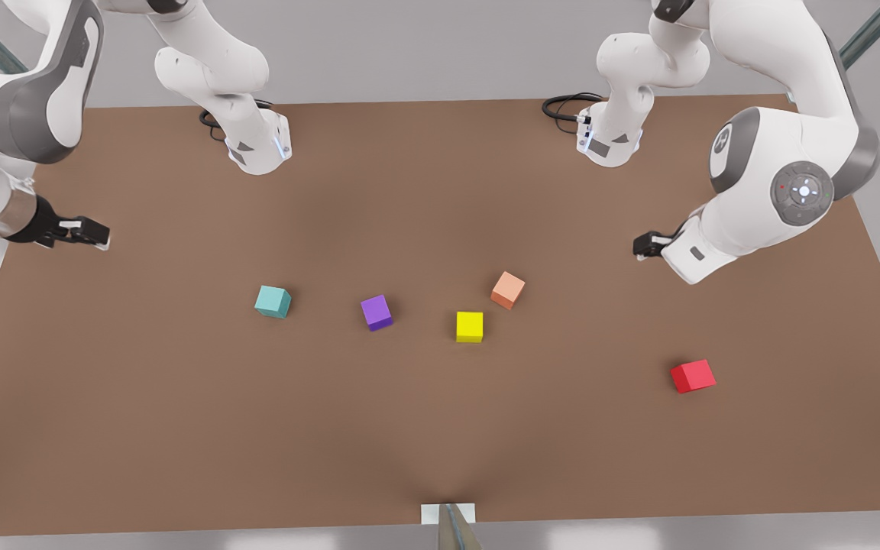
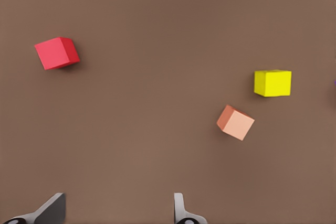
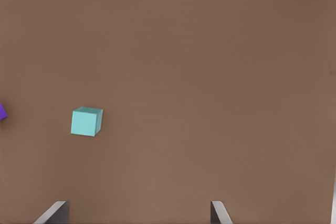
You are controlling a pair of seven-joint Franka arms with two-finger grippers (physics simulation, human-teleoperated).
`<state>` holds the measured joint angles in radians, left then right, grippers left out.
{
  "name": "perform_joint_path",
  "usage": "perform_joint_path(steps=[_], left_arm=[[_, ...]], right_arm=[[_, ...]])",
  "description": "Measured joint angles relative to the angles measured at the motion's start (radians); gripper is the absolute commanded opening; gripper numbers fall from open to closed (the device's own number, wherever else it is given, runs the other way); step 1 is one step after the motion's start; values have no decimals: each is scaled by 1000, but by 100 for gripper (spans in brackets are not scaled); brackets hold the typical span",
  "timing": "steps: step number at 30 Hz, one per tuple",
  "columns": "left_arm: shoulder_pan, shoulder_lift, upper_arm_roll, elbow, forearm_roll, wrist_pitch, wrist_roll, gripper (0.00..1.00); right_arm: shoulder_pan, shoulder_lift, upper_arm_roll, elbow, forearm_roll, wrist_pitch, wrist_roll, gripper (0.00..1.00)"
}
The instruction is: Pick up red wooden cube and pass to hand red wooden cube and place in blue wooden cube
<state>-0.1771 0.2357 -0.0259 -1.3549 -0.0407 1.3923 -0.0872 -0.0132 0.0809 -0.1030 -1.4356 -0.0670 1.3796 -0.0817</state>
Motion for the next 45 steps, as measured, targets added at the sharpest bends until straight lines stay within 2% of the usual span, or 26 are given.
perform_joint_path(steps=[3, 7, 11, 20, 37, 38, 40, 43, 45], left_arm=[[-5, 37, 14, 7, -1, 12, 2, 100], [125, 361, 66, 184, -23, 82, 8, 100], [211, 512, 71, 215, -44, 210, 25, 100], [260, 601, 81, 111, -51, 493, 52, 100], [265, 709, 91, 94, -53, 642, 78, 100], [263, 711, 91, 94, -54, 647, 79, 97], [261, 715, 90, 94, -50, 654, 78, 59], [260, 714, 86, 95, -45, 663, 71, 52], [261, 691, 25, 105, -49, 658, 52, 52]], right_arm=[[3, 1, -8, -3, 9, 4, -5, 100], [1, 5, -12, -17, 21, 0, -11, 100], [4, 12, -13, -20, 25, -4, -15, 100], [11, 22, -13, -21, 26, -17, -19, 100], [11, 37, -16, -27, 33, -30, -25, 100], [11, 37, -16, -27, 34, -31, -25, 100], [11, 39, -16, -27, 35, -31, -25, 100], [12, 42, -17, -27, 35, -32, -26, 100], [14, 43, -21, -27, 38, -32, -27, 100]])
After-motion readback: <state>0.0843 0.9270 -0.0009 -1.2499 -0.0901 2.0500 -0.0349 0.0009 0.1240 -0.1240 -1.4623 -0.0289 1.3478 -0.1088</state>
